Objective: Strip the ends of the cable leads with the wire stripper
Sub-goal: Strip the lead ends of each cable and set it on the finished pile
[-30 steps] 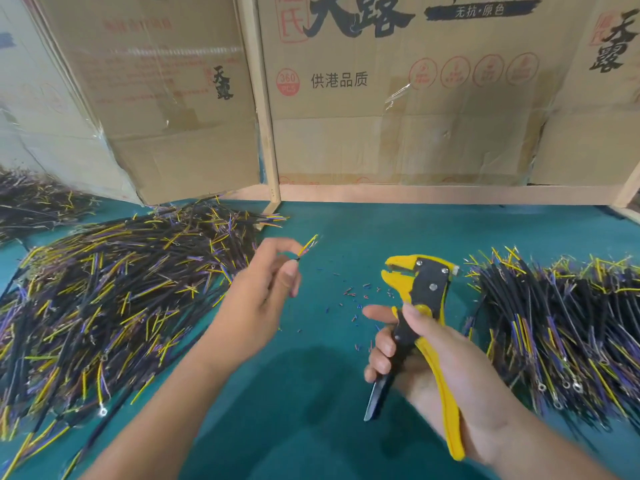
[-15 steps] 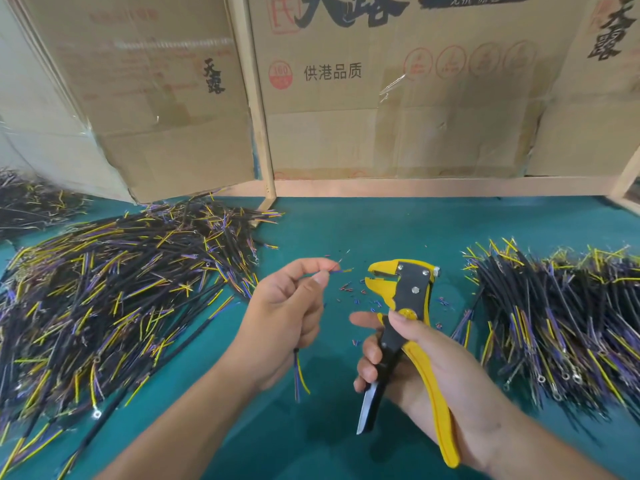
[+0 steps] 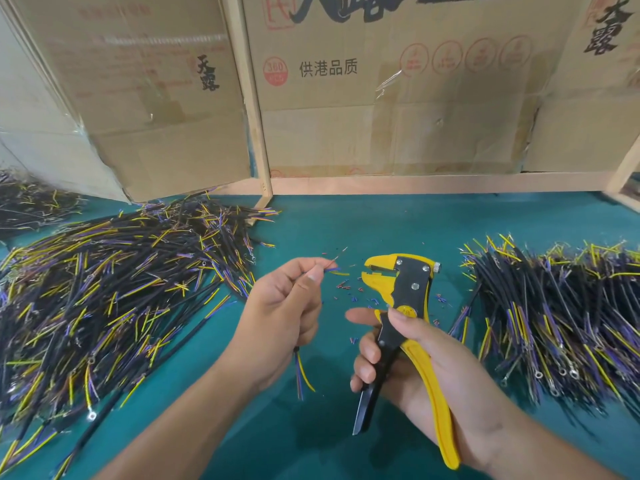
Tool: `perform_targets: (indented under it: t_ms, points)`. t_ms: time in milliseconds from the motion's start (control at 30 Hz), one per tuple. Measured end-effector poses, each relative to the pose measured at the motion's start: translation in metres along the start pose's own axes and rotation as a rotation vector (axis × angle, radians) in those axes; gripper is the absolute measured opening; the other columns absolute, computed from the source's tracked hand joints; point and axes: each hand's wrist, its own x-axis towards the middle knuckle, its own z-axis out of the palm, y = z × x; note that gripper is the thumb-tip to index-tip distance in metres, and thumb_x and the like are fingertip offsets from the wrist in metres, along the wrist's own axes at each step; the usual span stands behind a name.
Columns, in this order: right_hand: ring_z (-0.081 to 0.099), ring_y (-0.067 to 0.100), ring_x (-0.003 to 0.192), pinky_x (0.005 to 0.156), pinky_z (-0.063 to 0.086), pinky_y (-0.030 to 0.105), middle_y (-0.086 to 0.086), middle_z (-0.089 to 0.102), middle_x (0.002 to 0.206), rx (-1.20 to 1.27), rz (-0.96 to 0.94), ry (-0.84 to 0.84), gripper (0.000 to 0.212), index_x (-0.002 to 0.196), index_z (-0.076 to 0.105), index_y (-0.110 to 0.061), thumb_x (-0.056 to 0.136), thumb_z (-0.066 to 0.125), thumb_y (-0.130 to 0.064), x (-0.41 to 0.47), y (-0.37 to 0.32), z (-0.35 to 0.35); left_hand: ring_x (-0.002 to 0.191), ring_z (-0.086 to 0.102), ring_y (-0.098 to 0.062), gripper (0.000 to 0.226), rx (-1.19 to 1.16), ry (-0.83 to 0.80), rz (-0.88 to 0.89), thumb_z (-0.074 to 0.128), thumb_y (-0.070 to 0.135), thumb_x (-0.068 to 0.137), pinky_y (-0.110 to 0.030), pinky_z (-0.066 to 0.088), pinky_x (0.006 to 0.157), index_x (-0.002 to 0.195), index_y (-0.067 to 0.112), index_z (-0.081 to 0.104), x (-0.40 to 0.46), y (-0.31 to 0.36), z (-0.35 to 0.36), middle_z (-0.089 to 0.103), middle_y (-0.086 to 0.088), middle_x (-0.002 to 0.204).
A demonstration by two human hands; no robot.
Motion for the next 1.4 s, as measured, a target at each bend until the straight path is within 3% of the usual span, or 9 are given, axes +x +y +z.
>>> perform_targets:
  t_ms: [167,233,300,567,833,900,1067,1300,1400]
  points:
    - [0.057,0.032,0.065,0.07,0.052,0.047,0.017,0.056,0.074,-0.007,0.039,-0.058,0.06,0.103,0.067,0.009,0.078,0.082,-0.044,-0.002,0.0,-0.001,0.043,0.014,-0.008,0.019,0.019,-0.024,-0.016,0.053,0.03,0.095,-0.013,0.02,0.04,0.095,0.014,0.064,-0.002,0.0,0.0,0.018,0.002,0.061]
    - [0.058,0.034,0.074,0.076,0.049,0.047,0.021,0.057,0.082,-0.008,0.079,-0.129,0.049,0.09,0.062,0.004,0.092,0.068,-0.045,-0.004,0.0,0.0,0.042,0.015,-0.007,0.02,0.017,-0.048,-0.028,0.052,0.031,0.095,-0.013,0.021,0.04,0.096,0.012,0.06,-0.003,0.0,0.0,0.02,0.002,0.061]
    - [0.058,0.034,0.077,0.079,0.049,0.046,0.021,0.058,0.086,-0.027,0.103,-0.16,0.043,0.09,0.062,-0.003,0.098,0.06,-0.045,-0.006,-0.001,0.0,0.042,0.015,-0.007,0.022,0.012,-0.065,-0.036,0.052,0.032,0.096,-0.014,0.021,0.041,0.098,0.01,0.056,-0.004,0.001,0.0,0.022,0.004,0.061]
    - [0.062,0.033,0.084,0.085,0.051,0.046,0.02,0.062,0.091,-0.138,0.147,-0.171,0.041,0.092,0.066,-0.006,0.095,0.062,-0.047,-0.012,-0.005,0.002,0.044,0.015,-0.008,0.019,0.052,-0.079,-0.033,0.054,0.034,0.095,-0.012,0.021,0.04,0.081,0.026,0.063,-0.005,0.002,0.003,0.021,0.005,0.059]
    - [0.065,0.03,0.091,0.089,0.053,0.044,0.016,0.067,0.098,-0.242,0.156,-0.126,0.038,0.098,0.068,-0.012,0.094,0.064,-0.05,-0.019,-0.006,0.004,0.045,0.016,-0.009,0.015,0.126,-0.11,-0.038,0.053,0.036,0.095,-0.013,0.022,0.039,0.084,0.026,0.055,-0.008,0.005,0.004,0.025,0.008,0.057]
    - [0.064,0.03,0.089,0.088,0.053,0.043,0.015,0.067,0.096,-0.256,0.143,-0.136,0.042,0.099,0.066,-0.008,0.095,0.062,-0.05,-0.02,-0.007,0.005,0.044,0.016,-0.009,0.016,0.139,-0.113,-0.042,0.052,0.037,0.096,-0.014,0.023,0.039,0.084,0.025,0.053,-0.008,0.005,0.003,0.026,0.008,0.056]
    - [0.063,0.027,0.079,0.079,0.053,0.04,0.012,0.064,0.086,-0.286,0.128,-0.165,0.072,0.108,0.047,0.021,0.097,0.056,-0.049,-0.021,-0.01,0.008,0.044,0.015,-0.01,0.019,0.148,-0.107,-0.048,0.05,0.037,0.096,-0.014,0.022,0.04,0.082,0.025,0.05,-0.009,0.004,0.003,0.026,0.007,0.056]
    - [0.064,0.025,0.078,0.076,0.054,0.038,0.011,0.066,0.086,-0.347,0.107,-0.077,0.085,0.114,0.049,0.017,0.085,0.066,-0.061,-0.028,-0.012,0.013,0.046,0.019,-0.01,0.021,0.186,-0.109,-0.033,0.049,0.039,0.096,-0.016,0.024,0.039,0.08,0.026,0.047,-0.009,0.004,0.004,0.029,0.008,0.057]
    - [0.058,0.024,0.064,0.066,0.052,0.039,0.012,0.059,0.074,-0.275,0.115,-0.088,0.084,0.116,0.055,0.016,0.085,0.068,-0.061,-0.028,-0.013,0.019,0.046,0.019,-0.011,0.021,0.193,-0.11,-0.026,0.049,0.04,0.096,-0.016,0.025,0.04,0.08,0.026,0.046,-0.009,0.004,0.004,0.029,0.008,0.057]
